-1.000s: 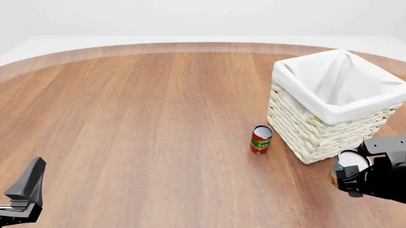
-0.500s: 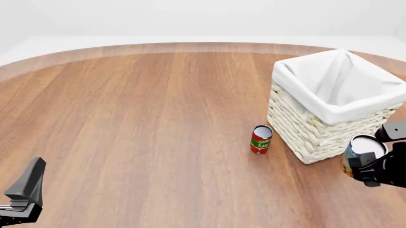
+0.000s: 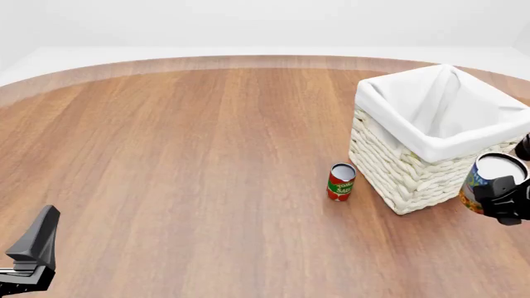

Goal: Pick up the alphabet soup and the cream cheese box, and put them in the basket.

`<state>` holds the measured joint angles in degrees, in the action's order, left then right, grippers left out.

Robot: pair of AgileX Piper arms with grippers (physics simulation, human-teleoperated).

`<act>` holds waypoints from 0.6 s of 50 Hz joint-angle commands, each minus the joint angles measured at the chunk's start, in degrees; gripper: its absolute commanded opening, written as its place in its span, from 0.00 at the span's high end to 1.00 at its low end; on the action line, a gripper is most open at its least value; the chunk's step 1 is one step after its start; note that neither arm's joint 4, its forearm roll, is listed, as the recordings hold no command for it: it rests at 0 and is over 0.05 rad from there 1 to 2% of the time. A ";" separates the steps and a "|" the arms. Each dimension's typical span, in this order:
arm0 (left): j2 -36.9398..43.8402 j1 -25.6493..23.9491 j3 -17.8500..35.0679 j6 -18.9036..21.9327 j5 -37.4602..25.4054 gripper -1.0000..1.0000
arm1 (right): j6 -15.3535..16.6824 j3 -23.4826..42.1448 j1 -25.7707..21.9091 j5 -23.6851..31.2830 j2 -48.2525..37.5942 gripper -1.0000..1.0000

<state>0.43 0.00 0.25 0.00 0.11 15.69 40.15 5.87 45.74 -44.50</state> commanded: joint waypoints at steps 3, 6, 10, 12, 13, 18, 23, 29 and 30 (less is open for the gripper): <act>0.00 0.00 0.00 0.00 0.00 0.00 | -0.34 4.23 0.64 2.36 0.18 1.00; 0.00 0.00 0.00 0.00 0.00 0.00 | -0.29 5.59 0.70 3.24 0.15 1.00; 0.00 0.00 0.00 0.00 0.00 0.00 | -0.17 7.17 0.64 4.20 0.19 1.00; 0.00 0.00 0.00 0.00 0.00 0.00 | -0.16 8.98 0.58 5.52 -0.01 1.00; 0.00 0.00 0.00 0.00 0.00 0.00 | -0.15 8.64 0.58 5.09 -0.02 1.00; 0.00 0.00 0.00 0.00 0.00 0.00 | -0.21 9.10 0.44 5.23 0.12 1.00; 0.00 0.00 0.00 0.00 0.00 0.00 | -0.53 10.32 0.76 5.63 -0.01 1.00; 0.00 0.00 0.00 0.00 0.00 0.00 | -0.77 10.73 0.55 5.82 0.34 1.00; 0.00 0.00 0.00 0.00 0.00 0.00 | -0.77 10.73 0.55 5.82 0.34 1.00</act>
<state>0.43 0.00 0.25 0.00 0.11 16.22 49.22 6.42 51.11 -44.47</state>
